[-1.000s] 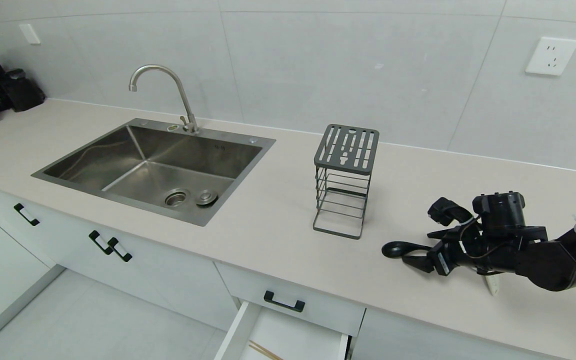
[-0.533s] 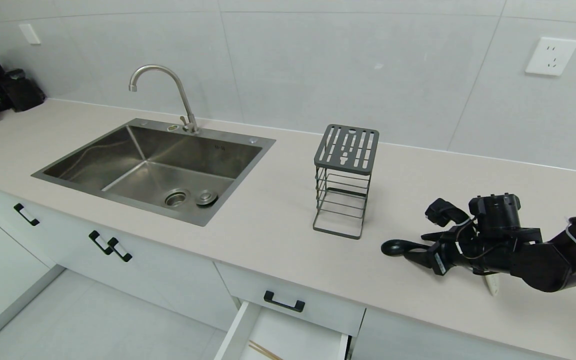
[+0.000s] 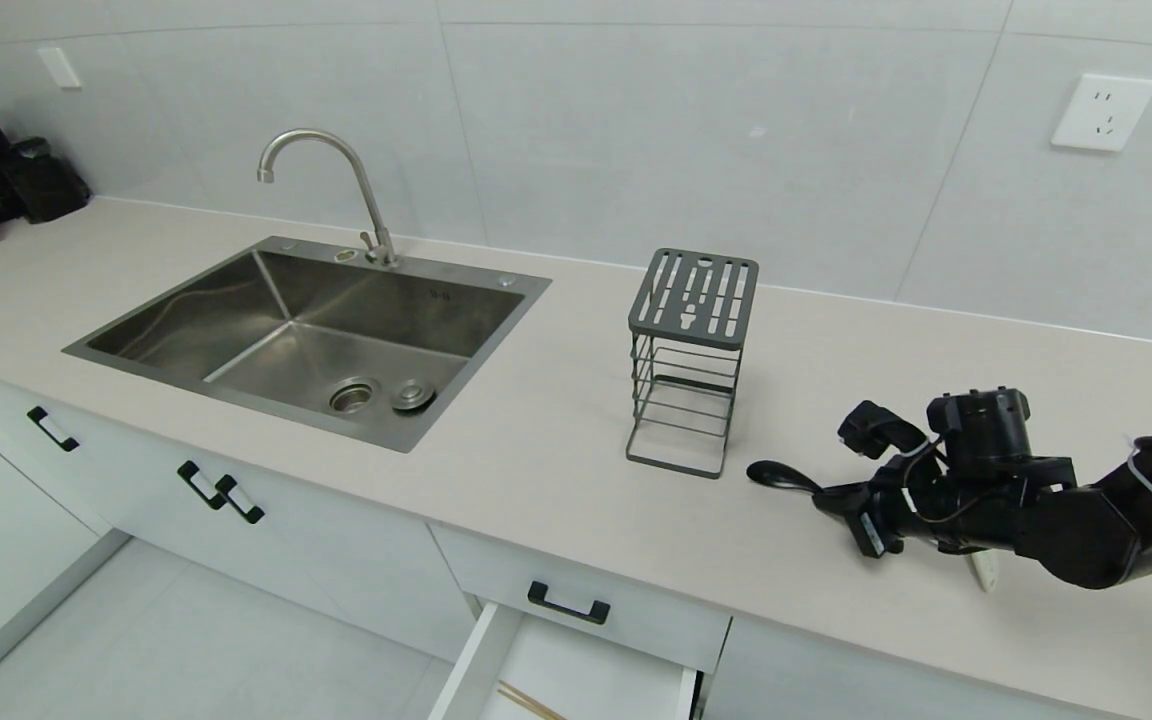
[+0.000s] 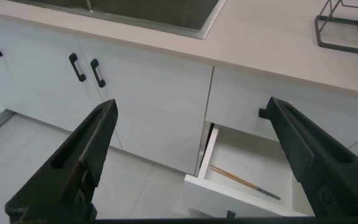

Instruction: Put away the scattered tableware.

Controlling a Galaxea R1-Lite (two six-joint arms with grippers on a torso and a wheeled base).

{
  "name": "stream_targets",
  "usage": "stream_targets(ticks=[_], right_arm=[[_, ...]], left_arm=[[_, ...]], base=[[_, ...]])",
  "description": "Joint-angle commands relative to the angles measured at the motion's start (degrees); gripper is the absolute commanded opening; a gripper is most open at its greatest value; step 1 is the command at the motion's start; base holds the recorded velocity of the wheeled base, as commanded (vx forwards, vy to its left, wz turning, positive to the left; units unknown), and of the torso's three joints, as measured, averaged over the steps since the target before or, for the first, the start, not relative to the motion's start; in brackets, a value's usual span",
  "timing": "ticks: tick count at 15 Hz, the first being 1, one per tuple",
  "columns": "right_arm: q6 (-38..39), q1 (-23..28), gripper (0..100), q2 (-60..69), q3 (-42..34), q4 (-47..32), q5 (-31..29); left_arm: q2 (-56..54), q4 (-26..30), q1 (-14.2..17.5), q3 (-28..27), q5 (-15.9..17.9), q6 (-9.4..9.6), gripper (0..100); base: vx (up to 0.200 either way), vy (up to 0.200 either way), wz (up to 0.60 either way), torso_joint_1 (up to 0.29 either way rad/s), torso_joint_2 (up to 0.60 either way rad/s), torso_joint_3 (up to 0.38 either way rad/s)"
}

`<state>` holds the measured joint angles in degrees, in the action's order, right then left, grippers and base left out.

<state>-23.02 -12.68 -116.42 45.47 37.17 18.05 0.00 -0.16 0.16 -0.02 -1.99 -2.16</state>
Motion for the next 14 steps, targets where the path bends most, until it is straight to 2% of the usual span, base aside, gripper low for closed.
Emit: stream_targets(ticks=[1,4,6,14], right_arm=[[-0.01,-2.61,0,3.13,-0.82,0.36,0.05],[0.25,-6.39,0,7.79,-5.57,0.45,-2.15],[0.25,-7.1,0,10.51,-9.0,0.71,-2.94],[0.25,-12.55,0,20.0,-20.42,2.29,-3.02]], left_arm=[[0.0,-0.02,0.02,0.02,-0.03,-0.04,100],[0.0,-0.02,0.02,0.02,-0.03,-0.04,100],[0.0,-0.02,0.02,0.02,-0.03,0.05,100],[0.0,-0.02,0.02,0.02,-0.03,-0.04,100]], base=[[0.0,0.0,0.0,0.0,0.0,0.0],[0.0,0.0,0.0,0.0,0.0,0.0],[0.0,0.0,0.0,0.0,0.0,0.0],[0.0,0.0,0.0,0.0,0.0,0.0]])
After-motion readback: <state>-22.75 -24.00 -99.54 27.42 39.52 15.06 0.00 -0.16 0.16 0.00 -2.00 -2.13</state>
